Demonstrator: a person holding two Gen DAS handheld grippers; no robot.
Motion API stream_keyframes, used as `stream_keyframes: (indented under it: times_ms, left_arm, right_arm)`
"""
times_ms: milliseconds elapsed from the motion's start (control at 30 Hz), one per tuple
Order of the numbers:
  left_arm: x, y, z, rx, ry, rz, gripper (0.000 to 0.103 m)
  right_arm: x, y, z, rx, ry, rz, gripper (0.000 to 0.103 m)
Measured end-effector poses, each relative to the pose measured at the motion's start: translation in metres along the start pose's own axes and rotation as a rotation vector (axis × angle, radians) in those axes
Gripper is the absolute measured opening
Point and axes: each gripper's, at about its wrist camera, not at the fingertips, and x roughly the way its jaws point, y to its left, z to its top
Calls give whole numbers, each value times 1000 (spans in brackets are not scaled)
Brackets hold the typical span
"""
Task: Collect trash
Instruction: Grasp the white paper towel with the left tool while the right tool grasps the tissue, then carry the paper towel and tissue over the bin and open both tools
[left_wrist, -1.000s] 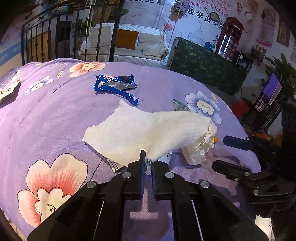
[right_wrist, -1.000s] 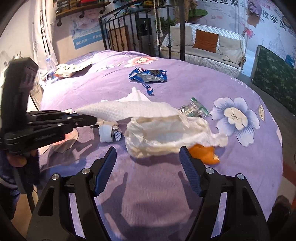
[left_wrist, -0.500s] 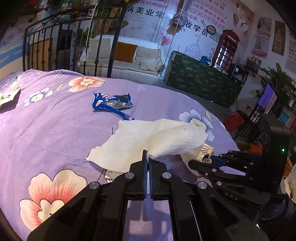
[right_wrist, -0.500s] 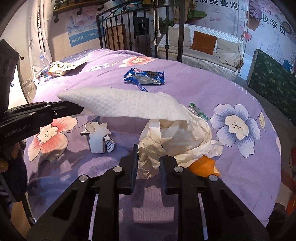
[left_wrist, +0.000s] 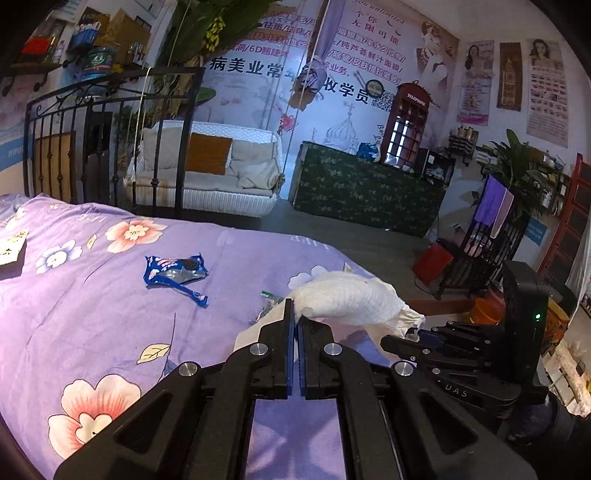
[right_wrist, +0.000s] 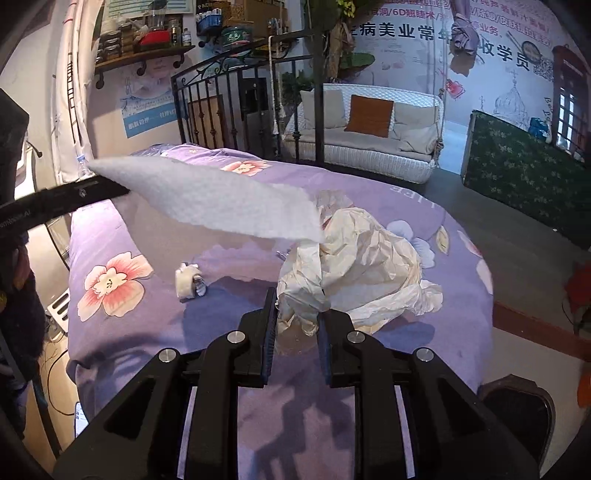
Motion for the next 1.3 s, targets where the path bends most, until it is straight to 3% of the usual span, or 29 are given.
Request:
stream_keyframes:
  times_ms: [267, 500, 733, 967, 1200, 1300]
  left_arm:
    - [-4, -38, 7, 57, -37, -63, 2]
    - [6, -85, 4, 102, -27, -155, 2]
    - [20, -136, -9, 148, 3, -268, 2]
    - [39, -183, -26, 183, 57, -347, 2]
    - [51, -215, -38, 193, 98, -398, 2]
    - [56, -224, -42, 198, 115, -418, 2]
  right_arm:
    - [-57, -73, -43, 131, -12, -152, 20]
    - [-104, -119, -82, 263, -20, -218, 20]
    - [-113, -164, -139, 455, 66, -183, 21]
    - [-99, -182, -182, 597, 135, -141, 22]
    - [-83, -189, -206, 667, 184, -171, 46]
    - [-92, -196, -209, 689, 164, -206, 46]
